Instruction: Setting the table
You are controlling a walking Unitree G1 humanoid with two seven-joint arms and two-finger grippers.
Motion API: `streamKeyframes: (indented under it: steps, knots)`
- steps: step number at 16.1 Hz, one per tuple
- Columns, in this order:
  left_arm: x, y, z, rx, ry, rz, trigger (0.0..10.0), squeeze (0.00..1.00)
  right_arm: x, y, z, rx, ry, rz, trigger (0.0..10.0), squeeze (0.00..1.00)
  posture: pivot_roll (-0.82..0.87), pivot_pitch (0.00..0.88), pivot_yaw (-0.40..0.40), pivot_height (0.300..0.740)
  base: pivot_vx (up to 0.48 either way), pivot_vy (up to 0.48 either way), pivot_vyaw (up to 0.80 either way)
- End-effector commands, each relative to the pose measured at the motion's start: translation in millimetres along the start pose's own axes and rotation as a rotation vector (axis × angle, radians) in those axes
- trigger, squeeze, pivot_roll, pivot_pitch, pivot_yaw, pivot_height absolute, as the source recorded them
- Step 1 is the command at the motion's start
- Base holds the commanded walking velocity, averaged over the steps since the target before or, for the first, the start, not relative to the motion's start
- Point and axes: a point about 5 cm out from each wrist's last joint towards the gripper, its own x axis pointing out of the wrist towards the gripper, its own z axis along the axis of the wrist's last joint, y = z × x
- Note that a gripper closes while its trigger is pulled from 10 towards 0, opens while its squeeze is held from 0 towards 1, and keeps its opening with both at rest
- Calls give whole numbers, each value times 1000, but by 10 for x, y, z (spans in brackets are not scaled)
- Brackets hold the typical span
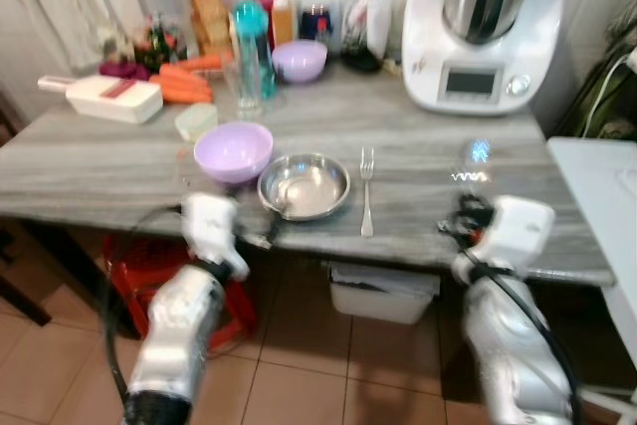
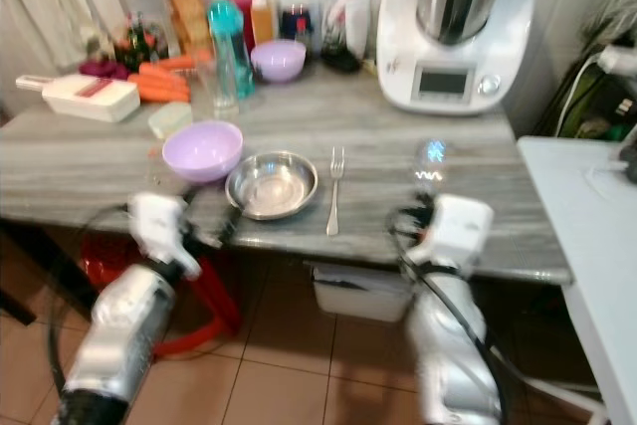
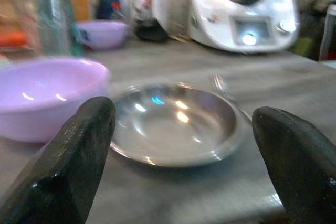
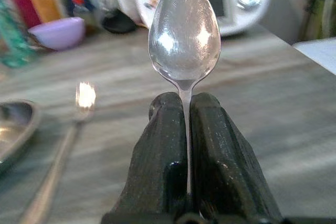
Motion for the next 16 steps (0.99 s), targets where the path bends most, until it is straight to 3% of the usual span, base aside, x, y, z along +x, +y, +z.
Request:
streamKeyframes:
  steps: [1,7,12,15,16]
  knots:
    - [-88,59,-24,40,25,-9,10000,0,11,106,-1,28,10,38,10000,0,-11,0,31,740,0,0,0]
    - [-345,-209,-151,32,101,-309,10000,0,154,7,-105,1,130,27,10000,0,-9,0,25,740,0,0,0]
    - [-409,-194,-141,57,123,-352,10000,0,490,-60,-168,-21,239,9,10000,0,1,0,20,740,0,0,0]
    - [-443,-200,-165,47,134,-361,10000,0,639,-8,-167,7,268,16,10000,0,3,0,10,740,0,0,0]
    - [-462,-222,-187,33,141,-374,10000,0,749,80,-153,24,279,30,10000,0,5,0,6,740,0,0,0]
